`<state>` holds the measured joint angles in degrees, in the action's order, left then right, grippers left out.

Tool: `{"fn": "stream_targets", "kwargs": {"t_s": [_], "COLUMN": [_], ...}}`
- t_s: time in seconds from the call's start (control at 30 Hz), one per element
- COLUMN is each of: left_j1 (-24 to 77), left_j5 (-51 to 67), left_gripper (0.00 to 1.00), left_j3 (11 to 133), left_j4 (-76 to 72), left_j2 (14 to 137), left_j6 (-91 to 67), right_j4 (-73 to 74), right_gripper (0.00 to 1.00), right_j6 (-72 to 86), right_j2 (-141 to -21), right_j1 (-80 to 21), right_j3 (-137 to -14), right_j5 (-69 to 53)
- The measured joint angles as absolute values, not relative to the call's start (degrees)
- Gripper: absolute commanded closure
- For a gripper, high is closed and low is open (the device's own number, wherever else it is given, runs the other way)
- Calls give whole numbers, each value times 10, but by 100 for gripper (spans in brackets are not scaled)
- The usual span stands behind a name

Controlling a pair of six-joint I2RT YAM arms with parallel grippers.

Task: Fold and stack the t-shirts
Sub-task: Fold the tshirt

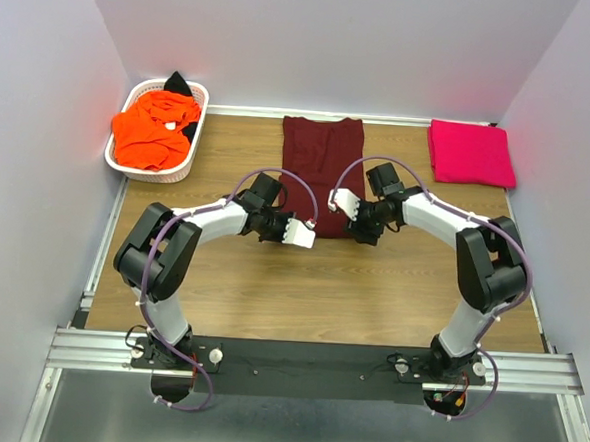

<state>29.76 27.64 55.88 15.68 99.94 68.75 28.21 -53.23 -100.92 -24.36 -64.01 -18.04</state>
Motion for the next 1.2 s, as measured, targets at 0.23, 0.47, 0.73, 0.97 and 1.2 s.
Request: {"fn": "stream_targets", "kwargs": {"t_s": [0.23,0.47,0.73,0.97,1.2], "left_j1": [297,291,265,255,253], "left_j5": [276,277,285,294,312], "left_gripper": [100,100,100,100,100], "left_j3": [562,569,610,641,642], "left_j4": [161,182,235,277,334], "left_j2": [1002,1002,984,943,870], "left_j6": [686,683,666,662,659], "right_j4": [262,252,255,281,347], "right_gripper": [65,90,99,99,99], "right_j6": [-541,-533,-517,-503,-495], "right_j2": [-1031,-1031,-1010,-991,-917], "right_j1": [-243,-243,-243,-243,-243], "right_j3": [-636,-636,-641,-667,-683], "right_j5": [-180,-178,-178,-179,-195]}}
